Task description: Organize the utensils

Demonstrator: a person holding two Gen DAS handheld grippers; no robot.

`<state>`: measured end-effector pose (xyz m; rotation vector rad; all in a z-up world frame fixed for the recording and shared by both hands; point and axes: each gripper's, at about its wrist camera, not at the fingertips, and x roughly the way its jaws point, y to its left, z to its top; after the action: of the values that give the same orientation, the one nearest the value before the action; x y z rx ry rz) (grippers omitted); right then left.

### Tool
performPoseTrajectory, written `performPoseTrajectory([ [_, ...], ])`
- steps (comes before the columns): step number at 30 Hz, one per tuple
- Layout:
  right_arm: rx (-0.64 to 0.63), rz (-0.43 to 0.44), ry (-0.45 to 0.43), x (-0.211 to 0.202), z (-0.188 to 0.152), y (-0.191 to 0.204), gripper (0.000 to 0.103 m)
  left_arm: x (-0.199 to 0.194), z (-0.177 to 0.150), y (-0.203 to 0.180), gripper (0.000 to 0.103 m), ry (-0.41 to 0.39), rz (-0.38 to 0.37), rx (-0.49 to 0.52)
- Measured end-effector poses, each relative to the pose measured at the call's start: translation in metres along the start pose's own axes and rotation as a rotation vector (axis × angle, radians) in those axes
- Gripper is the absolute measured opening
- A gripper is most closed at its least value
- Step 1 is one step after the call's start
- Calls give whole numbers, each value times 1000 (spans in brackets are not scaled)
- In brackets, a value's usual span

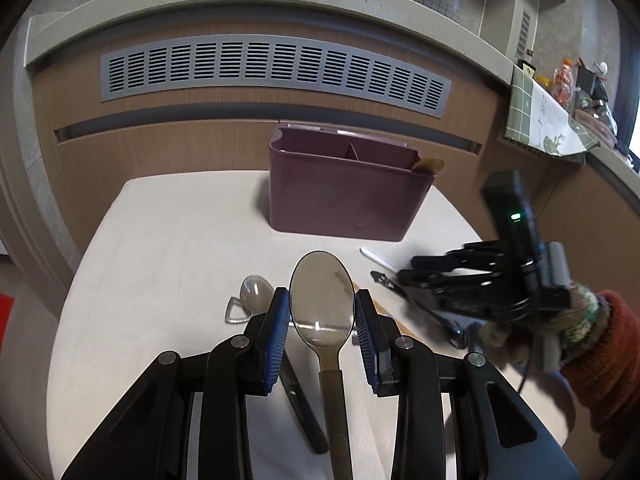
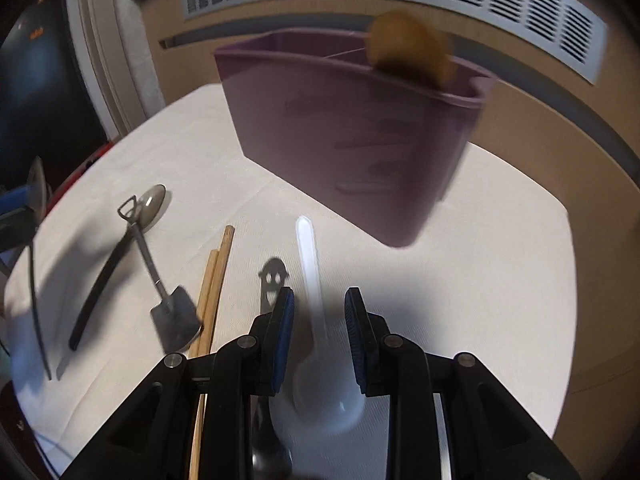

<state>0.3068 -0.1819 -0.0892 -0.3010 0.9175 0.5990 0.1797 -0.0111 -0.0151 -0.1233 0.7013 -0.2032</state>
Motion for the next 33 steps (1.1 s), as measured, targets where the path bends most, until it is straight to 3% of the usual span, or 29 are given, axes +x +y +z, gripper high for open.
performPoseTrajectory([
  [7,-17,7,-2,28,29,11,24,3,3,-2,34,1,-1,2],
  [9,-53,-26,-1,29,30,17,9,1,3,-1,34,-3,-2,3],
  [11,-48,-51,-6,22,27,20,9,-3,3,0,34,-8,-4,5],
  [19,116,-25,-242,-82,-7,3,9,-14,11,1,34,-53,-7,-9],
  [24,167,-17,-342,-124,-15,-1,9,-26,28,-13,34,-102,-8,29],
  [27,171,-40,-450,-157,3,2,9,-49,67,-19,34,-184,-50,40],
  [30,132,-110,-629,-215,48,3,9,-89,129,-26,34,-401,-62,50],
  [33,124,-175,-766,-249,89,0,9,-98,176,-24,34,-545,-64,18],
])
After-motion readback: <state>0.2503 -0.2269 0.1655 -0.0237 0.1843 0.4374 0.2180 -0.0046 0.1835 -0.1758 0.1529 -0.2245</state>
